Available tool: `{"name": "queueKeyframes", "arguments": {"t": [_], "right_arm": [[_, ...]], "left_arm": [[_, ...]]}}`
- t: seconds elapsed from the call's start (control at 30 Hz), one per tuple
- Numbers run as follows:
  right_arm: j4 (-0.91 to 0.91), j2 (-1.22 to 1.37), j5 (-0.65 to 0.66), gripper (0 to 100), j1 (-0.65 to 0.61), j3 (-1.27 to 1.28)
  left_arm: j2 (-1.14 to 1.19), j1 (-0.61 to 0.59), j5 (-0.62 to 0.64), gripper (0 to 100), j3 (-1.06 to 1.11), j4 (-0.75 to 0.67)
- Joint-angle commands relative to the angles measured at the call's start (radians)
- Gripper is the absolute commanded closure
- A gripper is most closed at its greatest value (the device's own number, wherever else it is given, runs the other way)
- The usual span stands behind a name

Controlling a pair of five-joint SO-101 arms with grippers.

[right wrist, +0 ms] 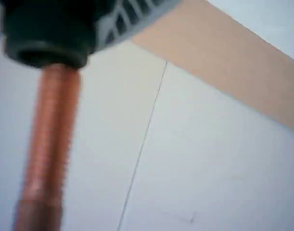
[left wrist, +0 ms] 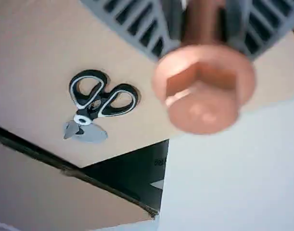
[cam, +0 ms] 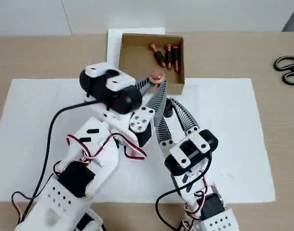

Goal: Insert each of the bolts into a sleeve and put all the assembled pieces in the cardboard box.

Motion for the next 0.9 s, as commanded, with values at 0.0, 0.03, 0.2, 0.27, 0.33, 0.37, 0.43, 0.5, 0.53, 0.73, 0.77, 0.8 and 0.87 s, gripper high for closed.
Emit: {"name": "queueKeyframes", "arguments": {"t": [0.0,0.03,0.2,0.27,0.33,0.37,0.43,0.5,0.53,0.73,0.77,0.8,0.87], "right_arm": [[-0.035,-0.027,0.008,99.4,-0.005,0.003],[-0.035,-0.027,0.009,99.4,-0.005,0.003],[-0.035,-0.025,0.009,99.4,-0.005,0.003],[-0.035,-0.024,0.009,99.4,-0.005,0.003],[-0.035,-0.024,0.009,99.4,-0.005,0.003],[-0.035,-0.024,0.009,99.4,-0.005,0.003],[-0.035,-0.024,0.009,99.4,-0.005,0.003],[-0.035,-0.025,0.009,99.4,-0.005,0.003],[-0.035,-0.025,0.009,99.4,-0.005,0.003],[-0.035,-0.025,0.009,99.4,-0.005,0.003],[-0.035,-0.025,0.009,99.4,-0.005,0.003],[-0.035,-0.025,0.009,99.4,-0.005,0.003],[-0.035,-0.025,0.009,99.4,-0.005,0.003]], "left_arm": [[-0.011,0.003,0.092,99,-0.008,0.005],[-0.011,0.003,0.103,99,-0.008,0.006],[-0.017,0.052,0.106,99,-0.036,0.101],[-0.011,0.071,0.106,99,-0.048,0.129],[-0.009,0.071,0.106,99,-0.048,0.129],[-0.009,0.071,0.106,99,-0.051,0.129],[-0.009,0.069,0.106,99,-0.053,0.127],[-0.009,0.066,0.100,99,-0.054,0.126],[-0.009,0.054,0.100,99,-0.054,0.115],[-0.009,-0.006,0.100,99,-0.108,0.021],[-0.009,-0.006,0.100,99,-0.114,0.021],[-0.009,-0.006,0.100,99,-0.114,0.021],[-0.009,-0.006,0.074,99,-0.111,0.021]]}}
